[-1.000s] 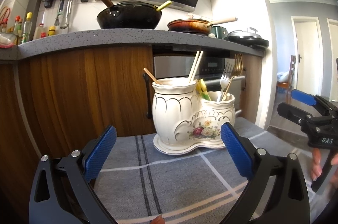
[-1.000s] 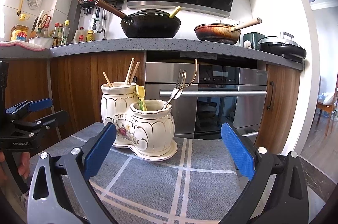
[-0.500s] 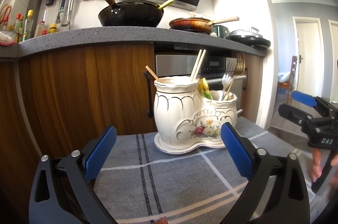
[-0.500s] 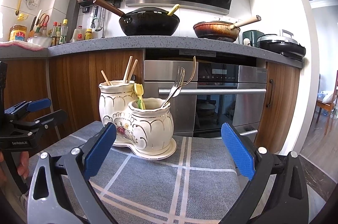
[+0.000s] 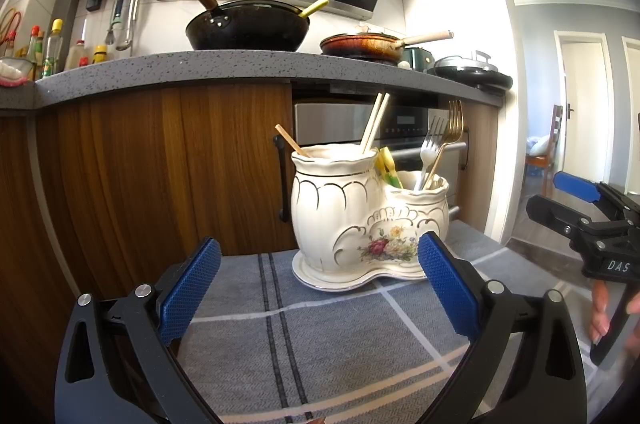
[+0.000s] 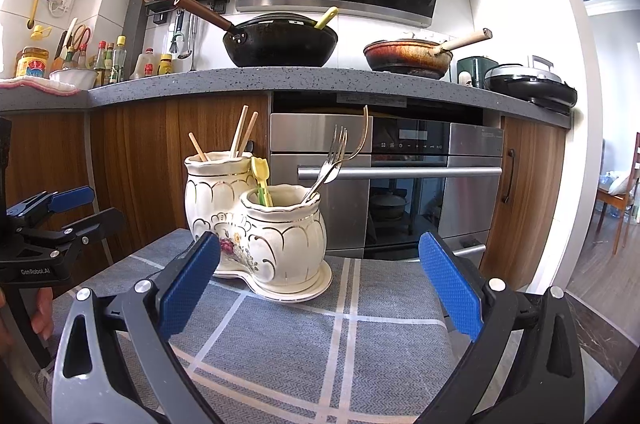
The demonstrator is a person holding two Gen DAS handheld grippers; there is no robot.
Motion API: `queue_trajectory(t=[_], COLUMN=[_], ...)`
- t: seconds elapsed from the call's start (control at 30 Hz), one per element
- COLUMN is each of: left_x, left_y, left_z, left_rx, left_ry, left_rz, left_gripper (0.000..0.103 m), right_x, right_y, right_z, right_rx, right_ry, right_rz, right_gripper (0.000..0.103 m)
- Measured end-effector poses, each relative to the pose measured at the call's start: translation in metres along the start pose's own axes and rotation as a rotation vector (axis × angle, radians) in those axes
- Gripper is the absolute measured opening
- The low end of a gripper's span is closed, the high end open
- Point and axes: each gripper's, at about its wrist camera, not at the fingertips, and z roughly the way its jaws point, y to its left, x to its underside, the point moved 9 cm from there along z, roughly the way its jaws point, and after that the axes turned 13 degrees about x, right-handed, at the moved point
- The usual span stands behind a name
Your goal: Organize utensils
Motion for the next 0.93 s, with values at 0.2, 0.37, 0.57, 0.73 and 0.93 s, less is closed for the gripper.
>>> queue_trajectory(t=[0.2, 0.37, 0.57, 0.73, 0.93], left_x=[0.0000, 0.0002, 0.0035, 0.0048, 0.0061], left_y=[-0.0001, 0.0009, 0.0059, 0.0068, 0.0078], left_z=[0.0000, 0.0000, 0.0043, 0.0045, 0.0056], left_rx=[0.000, -0.007, -0.019, -0.023, -0.027], left_ry=[0.000, 0.001, 0.023, 0.028, 0.041], left_rz=[0.000, -0.002, -0.020, -0.024, -0.033], left_gripper=[0.098, 0.098, 0.098, 0.098, 0.098], right_x=[0.0000, 0.0007, 0.0014, 0.0016, 0.0024], right_y=[-0.0002, 0.0003, 0.0007, 0.0012, 0.0015], right_z=[0.0010, 0.0017, 0.0029, 0.0039, 0.0055], right_rx=[0.001, 0.001, 0.001, 0.001, 0.002], right_ry=[0.005, 0.009, 0.014, 0.016, 0.019], right_rz=[0.000, 0.000, 0.000, -0.001, 0.000], right_gripper=[0.098, 0.098, 0.098, 0.098, 0.098])
